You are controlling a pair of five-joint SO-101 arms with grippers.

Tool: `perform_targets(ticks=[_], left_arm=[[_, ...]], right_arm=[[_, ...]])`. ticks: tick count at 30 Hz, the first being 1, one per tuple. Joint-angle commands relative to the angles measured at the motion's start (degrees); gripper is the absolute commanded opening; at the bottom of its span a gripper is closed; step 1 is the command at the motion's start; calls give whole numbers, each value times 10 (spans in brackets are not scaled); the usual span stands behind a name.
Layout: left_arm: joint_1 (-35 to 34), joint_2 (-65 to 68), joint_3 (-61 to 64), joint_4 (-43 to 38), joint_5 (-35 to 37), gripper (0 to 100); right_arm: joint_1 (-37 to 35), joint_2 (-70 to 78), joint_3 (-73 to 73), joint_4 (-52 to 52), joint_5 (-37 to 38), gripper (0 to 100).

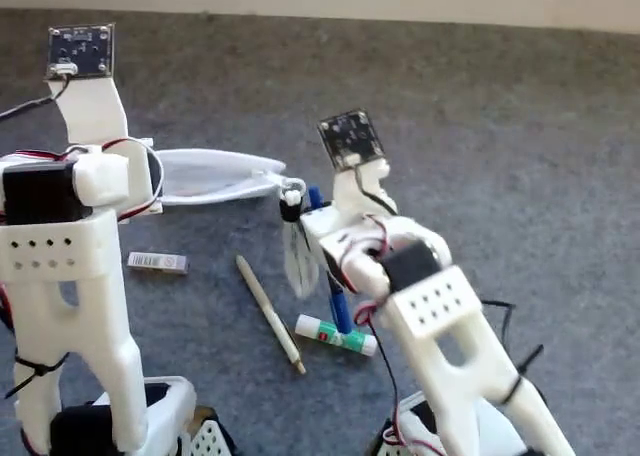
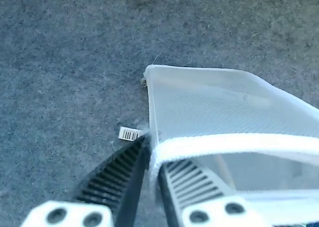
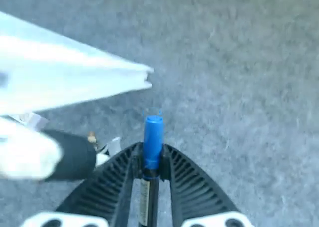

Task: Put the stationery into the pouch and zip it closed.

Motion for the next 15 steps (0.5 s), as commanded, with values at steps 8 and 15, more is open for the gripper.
perform_targets(ticks=[8,15], left_arm=[[12,-25,30,-3,-5,7],[12,-25,33,-2,-5,7]], right_arm=[[-7,-259,82,-47,-4,5],[-48,-326,83,-45,-3,5]])
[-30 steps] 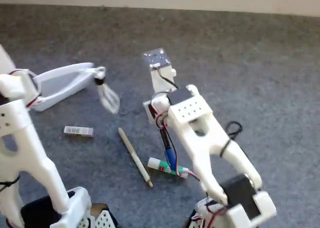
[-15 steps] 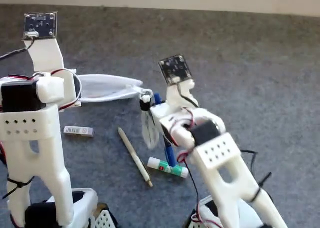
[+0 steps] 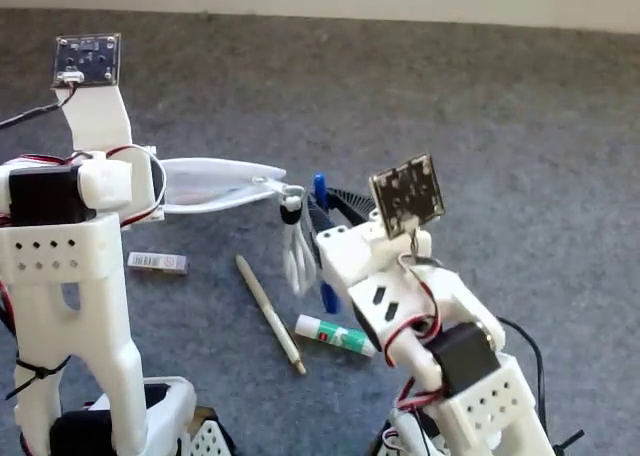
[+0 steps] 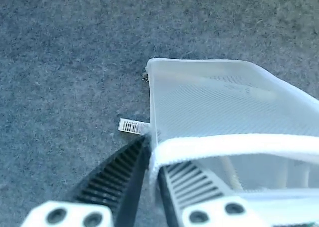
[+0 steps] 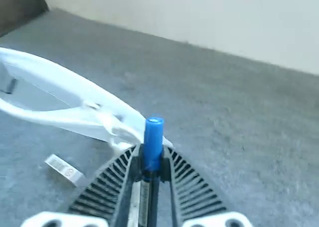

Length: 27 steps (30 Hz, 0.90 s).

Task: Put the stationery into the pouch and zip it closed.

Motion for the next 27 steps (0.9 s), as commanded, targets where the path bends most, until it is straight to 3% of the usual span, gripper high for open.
perform_targets(ticks=[1,12,19,27], left_arm=[[10,-16,-3,-2,-4,7],[9,-16,-2,1,-4,7],[8,-16,-2,1,-4,7],[7,-17,-2,1,-4,7]], right_arm=[[-29,-36,-5,-8,-3,5],[-30,-82,-11,-15,-1,5],[-32,-101,-7,-158,-1,5],[-129,-98,-6,-233,-1,5]])
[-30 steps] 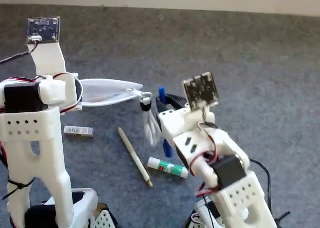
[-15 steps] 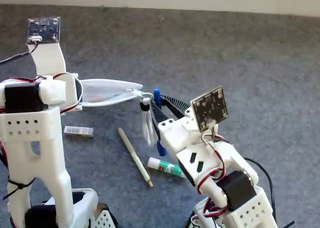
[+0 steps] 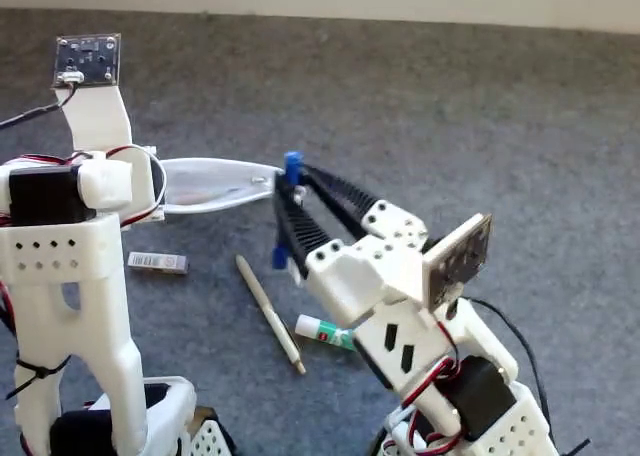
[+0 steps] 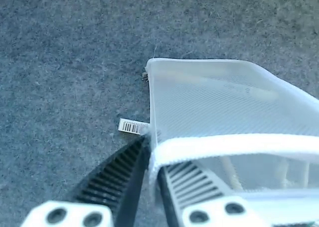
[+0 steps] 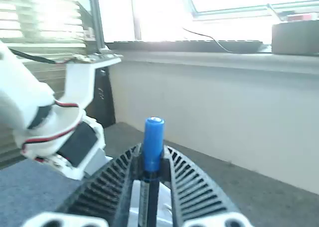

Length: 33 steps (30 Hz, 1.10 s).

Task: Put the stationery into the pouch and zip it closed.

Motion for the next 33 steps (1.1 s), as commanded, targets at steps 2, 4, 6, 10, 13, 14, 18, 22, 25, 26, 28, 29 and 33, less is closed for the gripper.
perform_targets(ticks=[2,4,6,10,13,14,18,22,25,26,28,29,33], left_arm=[[7,-17,-2,1,-4,7],[7,-17,-2,1,-4,7],[7,-17,-2,1,-4,7],[7,-17,-2,1,-4,7],[6,-17,-2,1,-4,7],[6,-17,-2,1,-4,7],[6,-17,-2,1,-4,7],[6,-17,-2,1,-4,7],[6,-17,-2,1,-4,7],[6,-17,-2,1,-4,7],[6,-17,-2,1,-4,7],[6,-17,-2,1,-4,7],[6,-17,-2,1,-4,7]], right_arm=[[-43,-6,-6,-62,-1,5],[-43,-6,-6,-79,-1,5],[-41,-6,-6,-100,0,5],[-41,-6,-5,-135,0,5],[-41,-6,-5,-158,0,6],[-41,-5,-5,-168,0,6],[-40,-5,-5,-207,0,6],[-40,18,-6,-249,0,6],[-40,62,-6,-304,0,6],[-40,78,-6,-320,0,6],[-40,112,-6,-350,0,6],[-40,129,-6,-366,0,6],[-20,195,-6,-415,0,6]])
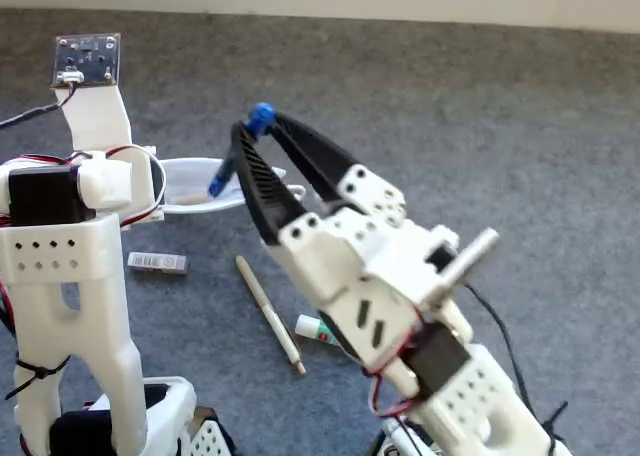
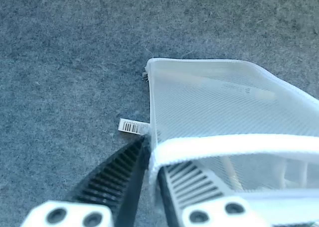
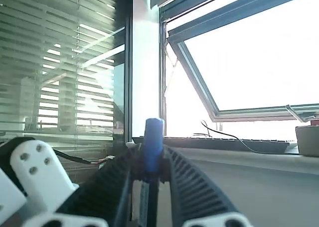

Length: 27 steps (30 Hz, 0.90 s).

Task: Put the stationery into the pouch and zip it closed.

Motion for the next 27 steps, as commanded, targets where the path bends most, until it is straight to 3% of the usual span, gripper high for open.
perform_targets(ticks=[1,11,27], left_arm=[[6,-17,-2,1,-4,7],[6,-17,-2,1,-4,7],[6,-17,-2,-1,-4,7]], right_arm=[[22,70,-6,-61,0,6],[45,175,5,-124,-2,5],[44,124,120,-120,-4,33]])
